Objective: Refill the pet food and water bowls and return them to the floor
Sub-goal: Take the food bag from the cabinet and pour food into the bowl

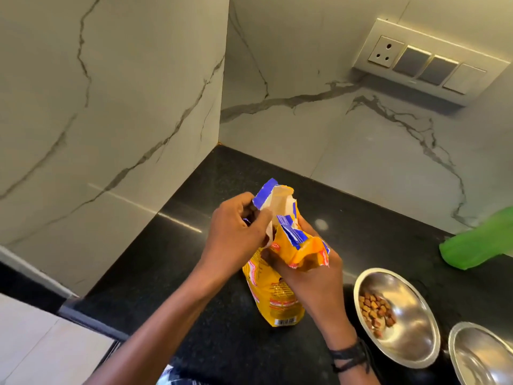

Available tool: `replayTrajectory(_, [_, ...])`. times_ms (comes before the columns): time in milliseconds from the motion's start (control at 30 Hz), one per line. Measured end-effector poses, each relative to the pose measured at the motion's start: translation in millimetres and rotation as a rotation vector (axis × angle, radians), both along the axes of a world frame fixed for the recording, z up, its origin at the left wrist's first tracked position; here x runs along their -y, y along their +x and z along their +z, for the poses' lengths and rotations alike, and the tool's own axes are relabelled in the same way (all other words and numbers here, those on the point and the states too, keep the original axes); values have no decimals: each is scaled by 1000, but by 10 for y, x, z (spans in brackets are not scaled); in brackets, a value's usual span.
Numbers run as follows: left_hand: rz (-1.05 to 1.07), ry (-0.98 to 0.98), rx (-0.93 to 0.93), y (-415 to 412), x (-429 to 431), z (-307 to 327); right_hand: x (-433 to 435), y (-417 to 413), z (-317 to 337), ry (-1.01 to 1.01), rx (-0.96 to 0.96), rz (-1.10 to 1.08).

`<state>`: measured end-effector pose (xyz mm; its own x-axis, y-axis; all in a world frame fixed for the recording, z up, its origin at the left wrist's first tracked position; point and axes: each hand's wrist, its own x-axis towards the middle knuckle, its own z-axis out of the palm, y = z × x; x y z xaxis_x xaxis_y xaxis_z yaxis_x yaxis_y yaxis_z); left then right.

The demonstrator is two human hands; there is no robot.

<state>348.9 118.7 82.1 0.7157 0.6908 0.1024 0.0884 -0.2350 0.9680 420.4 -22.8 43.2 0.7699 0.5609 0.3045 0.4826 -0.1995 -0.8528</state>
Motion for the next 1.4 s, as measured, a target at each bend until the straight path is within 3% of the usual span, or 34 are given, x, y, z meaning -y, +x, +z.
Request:
replayTrajectory(200, [145,-45,32,-47,-84,-32,8,-41,-112,74,24,-179])
replayTrajectory(333, [63,-68,-23,-57,-89,21,-7,-64,-93,37,-20,-153])
replayTrajectory(533, [-32,84,-203,-123,-136,39,110,-34,-93,-3,-44,-57])
replayTrajectory(733, [23,43,-127,19,-38,13,39,-104,-26,-14,-87,10])
replayTrajectory(967, [-11,167,-184,46,-98,28,-268,-180,-52,-36,16,-178])
replayTrajectory(1167, [83,16,-11,-200,-310,83,-349,-112,-144,-56,153,-214])
replayTrajectory(1267, [161,-35,52,-301,-369,47,-244,2,-165,44,61,-279])
replayTrajectory(1400, [78,-144,29,-300,-190,-121,8,-10,112,219,-202,-286])
